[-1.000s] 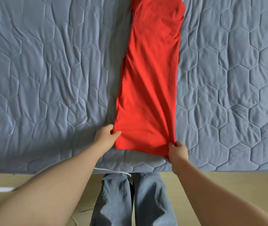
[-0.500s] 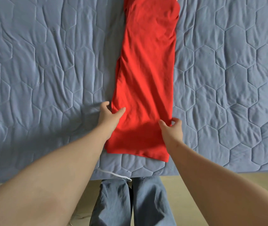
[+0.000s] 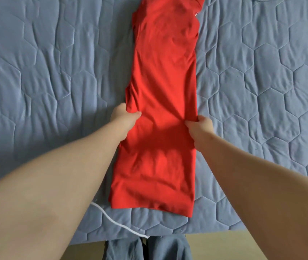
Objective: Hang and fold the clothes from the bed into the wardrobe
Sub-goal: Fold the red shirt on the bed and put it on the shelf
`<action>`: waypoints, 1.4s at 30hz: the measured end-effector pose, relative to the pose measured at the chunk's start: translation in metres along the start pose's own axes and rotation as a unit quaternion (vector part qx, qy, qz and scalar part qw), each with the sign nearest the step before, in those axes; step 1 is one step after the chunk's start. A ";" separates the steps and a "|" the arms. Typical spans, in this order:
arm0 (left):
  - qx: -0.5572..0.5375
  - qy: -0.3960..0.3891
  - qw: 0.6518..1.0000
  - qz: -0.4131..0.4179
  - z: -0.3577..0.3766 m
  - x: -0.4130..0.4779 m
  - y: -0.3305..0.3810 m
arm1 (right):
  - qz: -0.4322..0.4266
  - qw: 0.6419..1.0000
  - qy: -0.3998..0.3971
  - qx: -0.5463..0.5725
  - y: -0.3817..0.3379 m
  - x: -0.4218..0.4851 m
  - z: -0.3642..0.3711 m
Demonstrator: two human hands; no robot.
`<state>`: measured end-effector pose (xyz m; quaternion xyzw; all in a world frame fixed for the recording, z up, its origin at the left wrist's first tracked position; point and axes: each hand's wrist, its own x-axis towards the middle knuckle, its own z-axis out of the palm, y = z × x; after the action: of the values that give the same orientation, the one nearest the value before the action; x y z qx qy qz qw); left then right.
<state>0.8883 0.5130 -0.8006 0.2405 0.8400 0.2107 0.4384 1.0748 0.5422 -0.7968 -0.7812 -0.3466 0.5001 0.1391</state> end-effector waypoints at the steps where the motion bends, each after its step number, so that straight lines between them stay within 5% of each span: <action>1: 0.033 0.000 0.999 -0.005 0.003 -0.007 -0.006 | 0.014 1.000 -0.002 -0.013 0.008 -0.001 -0.004; 7: 0.081 -0.147 0.979 -0.119 0.006 -0.044 -0.034 | 0.126 0.989 -0.071 -0.013 0.060 -0.037 -0.022; 12: -0.039 -0.176 0.970 -0.162 -0.007 -0.019 0.003 | 0.125 0.987 -0.098 -0.010 0.029 -0.022 -0.030; 18: -0.220 -0.098 0.968 -0.068 -0.006 0.035 0.086 | 0.012 0.993 -0.096 0.070 -0.060 0.036 -0.022; 24: -0.208 -0.007 0.976 0.062 0.008 0.081 0.138 | -0.032 0.988 -0.060 0.136 -0.135 0.093 -0.008; 31: -0.178 -0.076 0.979 0.069 0.006 0.109 0.136 | -0.005 0.998 -0.017 0.065 -0.182 0.123 0.002; 37: -0.290 -0.051 0.956 0.013 -0.003 0.114 0.149 | -0.128 0.966 0.036 0.223 -0.230 0.138 -0.011; 42: -0.237 -0.125 0.962 0.058 0.005 0.111 0.154 | -0.131 0.985 -0.015 0.112 -0.243 0.137 -0.007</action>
<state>0.8708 0.7015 -0.7866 0.2027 0.6891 0.3972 0.5713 1.0187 0.8119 -0.7505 -0.7006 -0.3901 0.5251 0.2849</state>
